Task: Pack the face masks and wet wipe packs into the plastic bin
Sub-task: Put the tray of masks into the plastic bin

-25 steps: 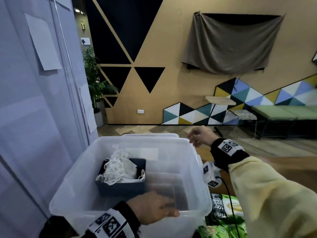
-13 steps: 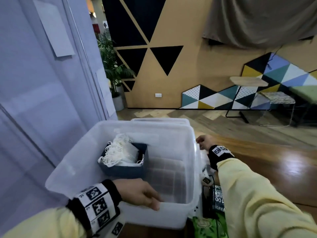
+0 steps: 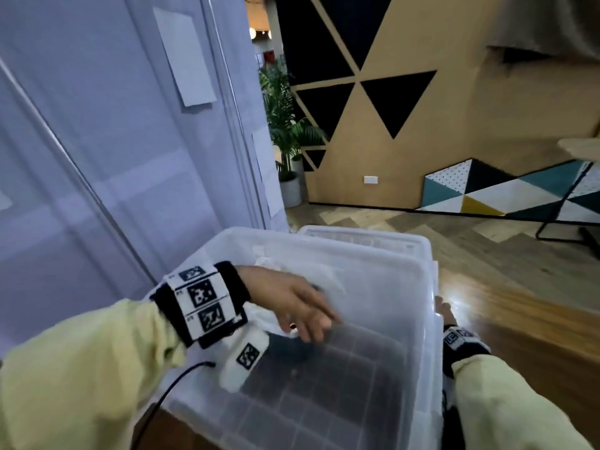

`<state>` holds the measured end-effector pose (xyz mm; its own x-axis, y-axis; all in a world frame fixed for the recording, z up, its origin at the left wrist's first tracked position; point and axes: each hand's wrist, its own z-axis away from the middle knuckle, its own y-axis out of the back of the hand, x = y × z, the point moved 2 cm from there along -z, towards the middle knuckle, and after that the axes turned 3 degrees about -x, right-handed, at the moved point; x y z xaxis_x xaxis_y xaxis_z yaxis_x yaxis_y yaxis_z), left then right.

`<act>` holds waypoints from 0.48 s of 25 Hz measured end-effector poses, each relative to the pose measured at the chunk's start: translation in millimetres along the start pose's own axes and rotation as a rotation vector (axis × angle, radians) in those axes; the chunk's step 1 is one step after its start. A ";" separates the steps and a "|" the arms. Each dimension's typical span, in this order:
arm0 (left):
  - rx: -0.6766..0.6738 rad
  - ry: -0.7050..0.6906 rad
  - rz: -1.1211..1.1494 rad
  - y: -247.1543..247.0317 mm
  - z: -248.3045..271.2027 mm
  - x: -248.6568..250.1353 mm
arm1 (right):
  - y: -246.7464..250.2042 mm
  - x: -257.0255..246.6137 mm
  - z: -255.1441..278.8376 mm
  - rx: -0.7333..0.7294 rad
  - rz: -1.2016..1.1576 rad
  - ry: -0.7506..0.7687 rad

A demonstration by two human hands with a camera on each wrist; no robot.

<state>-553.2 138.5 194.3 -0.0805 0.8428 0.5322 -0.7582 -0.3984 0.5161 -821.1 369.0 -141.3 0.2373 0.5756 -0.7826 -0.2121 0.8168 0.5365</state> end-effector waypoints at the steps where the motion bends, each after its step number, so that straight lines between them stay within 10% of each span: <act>1: 0.118 0.012 0.035 26.4 -7.9 0.8 | 15.2 -41.9 55.5 0.021 -0.086 -0.041; 8: 0.627 0.078 -0.482 120.8 -90.9 13.3 | 31.4 -74.4 91.4 0.012 0.098 -0.153; 12: 0.433 0.213 -0.455 144.1 -151.9 6.8 | 59.5 -91.2 68.5 0.085 0.071 -0.044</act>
<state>-761.2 141.8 170.4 0.0265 0.9967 0.0761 -0.4215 -0.0579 0.9050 -790.4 367.8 -16.4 0.2664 0.6320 -0.7277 -0.1497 0.7730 0.6165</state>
